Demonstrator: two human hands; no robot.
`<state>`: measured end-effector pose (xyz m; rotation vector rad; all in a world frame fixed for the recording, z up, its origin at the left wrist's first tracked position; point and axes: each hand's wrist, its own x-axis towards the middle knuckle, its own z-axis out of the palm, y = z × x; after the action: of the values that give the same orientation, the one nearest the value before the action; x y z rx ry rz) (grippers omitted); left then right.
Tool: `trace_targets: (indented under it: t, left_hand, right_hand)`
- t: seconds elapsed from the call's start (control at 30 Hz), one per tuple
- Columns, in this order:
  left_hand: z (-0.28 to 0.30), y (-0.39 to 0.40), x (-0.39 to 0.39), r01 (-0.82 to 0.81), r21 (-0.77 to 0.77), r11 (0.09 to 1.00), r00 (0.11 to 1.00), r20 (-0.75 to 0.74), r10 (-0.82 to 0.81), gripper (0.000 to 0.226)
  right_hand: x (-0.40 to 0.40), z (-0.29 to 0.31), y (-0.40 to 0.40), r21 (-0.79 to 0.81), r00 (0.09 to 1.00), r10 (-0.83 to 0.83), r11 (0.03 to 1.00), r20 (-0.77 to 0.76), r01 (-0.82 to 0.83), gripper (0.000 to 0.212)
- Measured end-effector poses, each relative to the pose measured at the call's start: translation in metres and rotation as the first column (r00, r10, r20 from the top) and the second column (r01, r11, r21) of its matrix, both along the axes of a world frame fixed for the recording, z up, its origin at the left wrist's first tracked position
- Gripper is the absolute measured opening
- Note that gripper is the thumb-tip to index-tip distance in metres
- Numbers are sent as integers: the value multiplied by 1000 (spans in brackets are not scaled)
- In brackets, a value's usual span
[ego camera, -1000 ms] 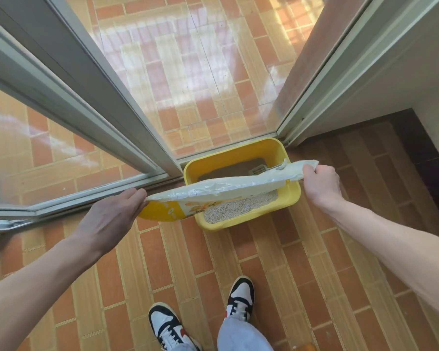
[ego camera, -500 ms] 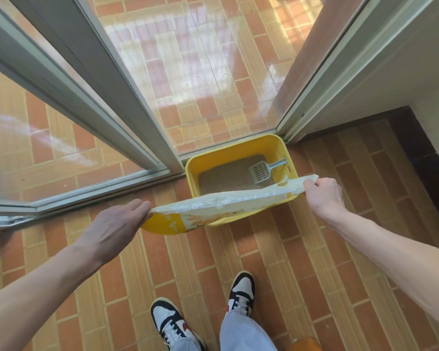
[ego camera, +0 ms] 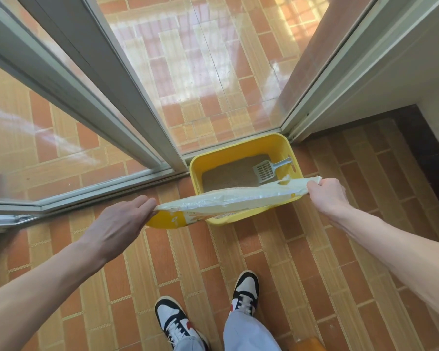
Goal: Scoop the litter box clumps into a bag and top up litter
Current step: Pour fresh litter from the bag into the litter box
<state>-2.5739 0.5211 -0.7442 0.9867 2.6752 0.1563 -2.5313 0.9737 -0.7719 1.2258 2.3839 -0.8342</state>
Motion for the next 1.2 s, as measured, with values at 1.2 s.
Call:
trace_targets:
  t: [1.2]
  left_hand:
    - [3, -30, 32, -133, 40, 990, 991, -24, 134, 27]
  right_hand:
    - [-47, 6, -37, 4, 965, 113, 993, -238, -115, 48]
